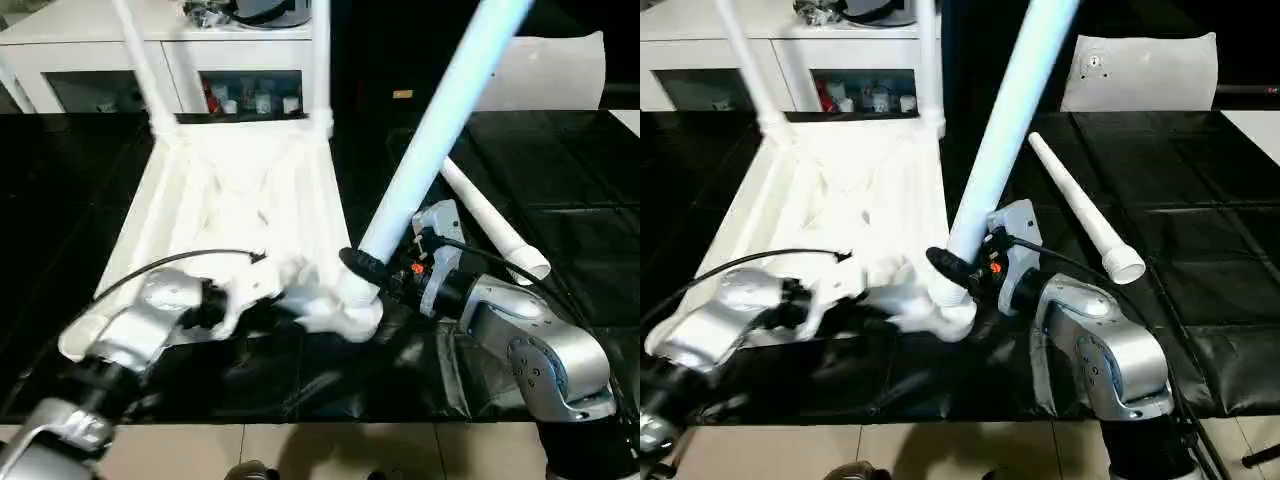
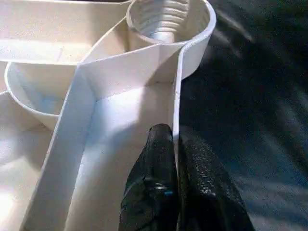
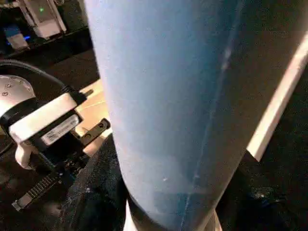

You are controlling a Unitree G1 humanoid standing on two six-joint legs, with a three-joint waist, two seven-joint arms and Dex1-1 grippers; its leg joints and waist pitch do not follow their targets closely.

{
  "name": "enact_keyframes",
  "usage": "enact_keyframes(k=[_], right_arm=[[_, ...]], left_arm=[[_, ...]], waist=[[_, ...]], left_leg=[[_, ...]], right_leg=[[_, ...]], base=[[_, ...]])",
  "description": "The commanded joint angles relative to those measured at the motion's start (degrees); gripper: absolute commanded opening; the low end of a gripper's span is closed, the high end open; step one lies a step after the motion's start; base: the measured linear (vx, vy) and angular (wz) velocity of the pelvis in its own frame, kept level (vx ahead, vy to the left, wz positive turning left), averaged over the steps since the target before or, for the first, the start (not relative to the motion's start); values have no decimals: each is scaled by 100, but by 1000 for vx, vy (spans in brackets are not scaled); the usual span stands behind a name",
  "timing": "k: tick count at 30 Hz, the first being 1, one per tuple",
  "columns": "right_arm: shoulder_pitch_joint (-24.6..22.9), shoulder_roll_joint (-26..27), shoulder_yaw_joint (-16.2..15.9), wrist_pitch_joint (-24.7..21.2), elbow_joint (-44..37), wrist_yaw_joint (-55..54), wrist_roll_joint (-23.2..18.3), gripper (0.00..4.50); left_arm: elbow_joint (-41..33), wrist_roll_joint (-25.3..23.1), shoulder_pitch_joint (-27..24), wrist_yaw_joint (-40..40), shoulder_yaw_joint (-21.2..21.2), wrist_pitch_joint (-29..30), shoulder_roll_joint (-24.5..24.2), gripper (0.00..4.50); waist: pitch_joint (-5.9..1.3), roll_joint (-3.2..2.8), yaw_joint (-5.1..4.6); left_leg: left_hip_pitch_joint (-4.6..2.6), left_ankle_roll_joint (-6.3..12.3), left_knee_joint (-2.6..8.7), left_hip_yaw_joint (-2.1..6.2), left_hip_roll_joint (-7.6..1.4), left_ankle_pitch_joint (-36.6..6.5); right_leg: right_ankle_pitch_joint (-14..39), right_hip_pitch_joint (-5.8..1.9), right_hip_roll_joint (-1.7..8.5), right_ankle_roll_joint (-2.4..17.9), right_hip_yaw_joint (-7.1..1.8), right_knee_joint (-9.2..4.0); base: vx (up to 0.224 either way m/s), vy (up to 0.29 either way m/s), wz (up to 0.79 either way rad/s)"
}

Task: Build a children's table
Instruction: Insert table leg to table base

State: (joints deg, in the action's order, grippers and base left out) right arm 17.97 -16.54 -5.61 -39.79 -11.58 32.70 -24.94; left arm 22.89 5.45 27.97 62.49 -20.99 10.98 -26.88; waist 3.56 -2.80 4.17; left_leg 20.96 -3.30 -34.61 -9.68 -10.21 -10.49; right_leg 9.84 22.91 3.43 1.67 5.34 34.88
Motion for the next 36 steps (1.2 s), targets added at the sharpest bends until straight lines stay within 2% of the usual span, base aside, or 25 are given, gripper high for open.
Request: enact_keyframes(k=[1,4,5,9,14,16,18,19,20,23,28,32,34,36], right_arm=[[149,-8,-32,137,159,-71,145,189],[234,16,2,204,316,-175,233,189],[251,-19,-24,255,368,-168,307,189],[257,-35,-36,345,484,-209,413,189],[284,-50,-21,460,628,-140,425,189],[277,-25,-3,523,701,-111,423,189],[276,65,8,586,789,-66,411,189],[275,77,-14,591,812,-66,424,189],[274,81,-45,592,827,-52,433,189],[242,87,-139,627,854,-3,479,189],[227,101,-151,724,895,-9,539,189],[251,99,-126,792,963,-19,571,189],[268,119,-99,866,991,-61,603,189],[292,122,-75,859,1002,-72,608,189]], left_arm=[[37,84,122,-422,362,76,90,0],[37,-52,126,-439,316,-64,131,0],[63,-121,123,-429,269,-141,139,0],[72,-261,100,-288,98,-388,59,0],[217,-72,186,-546,350,-313,295,0],[252,-22,208,-471,362,-300,335,56],[376,-71,224,-523,381,-382,380,56],[425,-120,227,-551,368,-440,383,59],[488,-196,237,-615,349,-514,380,86],[595,-328,257,-677,319,-578,376,102],[644,-308,243,-567,353,-593,393,102],[698,-351,248,-520,296,-587,380,102],[761,-392,277,-535,271,-598,384,73],[861,-360,311,-547,310,-580,426,63]], waist=[[-414,23,15],[-430,12,-23],[-431,26,-39],[-428,2,-48],[-420,12,-45],[-422,34,-33],[-422,47,-45],[-430,26,-35],[-428,63,-41],[-433,55,-37],[-424,49,-32],[-419,69,-40],[-418,67,-35],[-411,76,-40]], left_leg=[[-29,23,375,111,-218,-1158],[-12,77,366,112,-214,-1039],[-11,94,366,110,-217,-1029],[-25,112,366,110,-222,-1082],[-42,118,365,101,-221,-1142],[-32,148,364,103,-213,-1104],[-24,163,353,92,-205,-1097],[-30,163,354,101,-218,-1094],[-20,181,358,99,-221,-1088],[-23,184,367,104,-226,-1083],[-24,182,367,100,-229,-1091],[-28,176,370,101,-224,-1130],[-27,183,371,100,-226,-1106],[-27,188,366,92,-212,-1122]], right_leg=[[2214,-325,504,563,-332,-549],[2186,-327,493,538,-324,-550],[2151,-323,481,541,-321,-550],[2178,-312,486,554,-320,-552],[2364,-299,487,507,-315,-586],[2449,-304,493,460,-311,-586],[2460,-299,490,464,-305,-595],[2430,-297,500,502,-303,-591],[2409,-299,492,496,-301,-602],[2313,-299,491,469,-307,-571],[2434,-288,506,454,-312,-590],[2508,-289,503,436,-308,-598],[2513,-282,504,422,-309,-599],[2599,-281,500,387,-307,-613]], base=[[0,0,0],[0,0,0],[0,0,0],[0,0,0],[0,0,0],[0,0,0],[0,0,0],[0,0,0],[0,0,0],[0,0,0],[0,0,0],[0,0,0],[0,0,0],[0,0,0]])
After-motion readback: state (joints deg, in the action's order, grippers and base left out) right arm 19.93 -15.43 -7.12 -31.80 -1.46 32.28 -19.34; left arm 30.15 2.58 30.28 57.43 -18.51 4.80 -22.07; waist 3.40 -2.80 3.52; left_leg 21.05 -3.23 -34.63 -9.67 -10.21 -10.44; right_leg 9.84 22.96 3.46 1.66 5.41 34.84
